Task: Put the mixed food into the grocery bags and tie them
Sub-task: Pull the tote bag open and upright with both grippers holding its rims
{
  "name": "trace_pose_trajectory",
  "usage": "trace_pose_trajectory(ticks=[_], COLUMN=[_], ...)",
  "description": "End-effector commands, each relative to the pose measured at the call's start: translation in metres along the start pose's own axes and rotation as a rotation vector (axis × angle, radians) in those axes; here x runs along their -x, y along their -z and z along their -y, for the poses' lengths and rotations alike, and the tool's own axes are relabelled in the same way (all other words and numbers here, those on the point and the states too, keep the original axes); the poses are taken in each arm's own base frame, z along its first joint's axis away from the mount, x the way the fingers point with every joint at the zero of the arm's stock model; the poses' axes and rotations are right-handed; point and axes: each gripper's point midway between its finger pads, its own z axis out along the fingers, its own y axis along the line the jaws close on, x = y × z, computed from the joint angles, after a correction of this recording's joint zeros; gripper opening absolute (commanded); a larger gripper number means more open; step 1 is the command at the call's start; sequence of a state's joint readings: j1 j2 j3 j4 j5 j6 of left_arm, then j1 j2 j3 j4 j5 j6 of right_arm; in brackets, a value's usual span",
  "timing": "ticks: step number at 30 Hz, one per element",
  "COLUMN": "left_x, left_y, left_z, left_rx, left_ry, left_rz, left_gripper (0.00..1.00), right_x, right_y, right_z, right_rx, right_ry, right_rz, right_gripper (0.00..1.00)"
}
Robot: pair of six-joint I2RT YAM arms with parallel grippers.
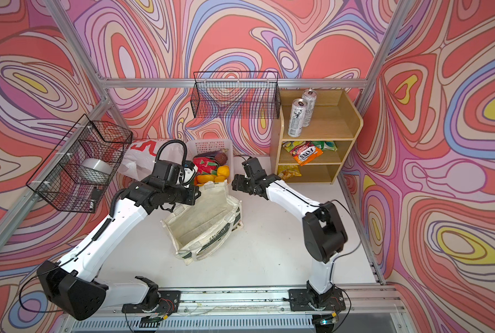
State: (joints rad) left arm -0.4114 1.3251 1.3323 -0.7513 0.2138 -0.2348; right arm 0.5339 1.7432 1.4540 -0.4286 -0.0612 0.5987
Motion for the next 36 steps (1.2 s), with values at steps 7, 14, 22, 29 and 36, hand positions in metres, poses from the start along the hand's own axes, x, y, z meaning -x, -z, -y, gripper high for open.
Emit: trace_pose_trajectory(ticks=[7,14,22,29,36], left_x=[0.044,0.052,0.057,0.059,0.06], left_y=[0.004,-0.009,-0.025,-0.024,0.006], left_z=[0.033,0.013,0.0,-0.003,-0.029], left_rx=[-0.183,-0.087,-0.033,-0.02,-0.05], left_ry=[0.148,0.238,0.291,0.304,0.486], left_rz=[0.14,0.188,0.2,0.215,0.285], left_gripper=[0.0,0.0,0.0,0.0,0.0], right_x=[0.001,-0.054,-0.116,-0.132,-0.088], right_y=[0.127,0.155,0.125,0.077,0.098], right_z=[-0.003,-0.029,-0.075,-0.08,-0.059], right_rx=[0.041,0.155,0.227,0.178,0.138], right_ry=[-0.043,-0.128,-0.107,-0.092,0.071], right_rz=[0.124,0.059,-0.06,-0.109,-0.09], right_gripper=[0.74,0.73,0.74,0.71,0.02])
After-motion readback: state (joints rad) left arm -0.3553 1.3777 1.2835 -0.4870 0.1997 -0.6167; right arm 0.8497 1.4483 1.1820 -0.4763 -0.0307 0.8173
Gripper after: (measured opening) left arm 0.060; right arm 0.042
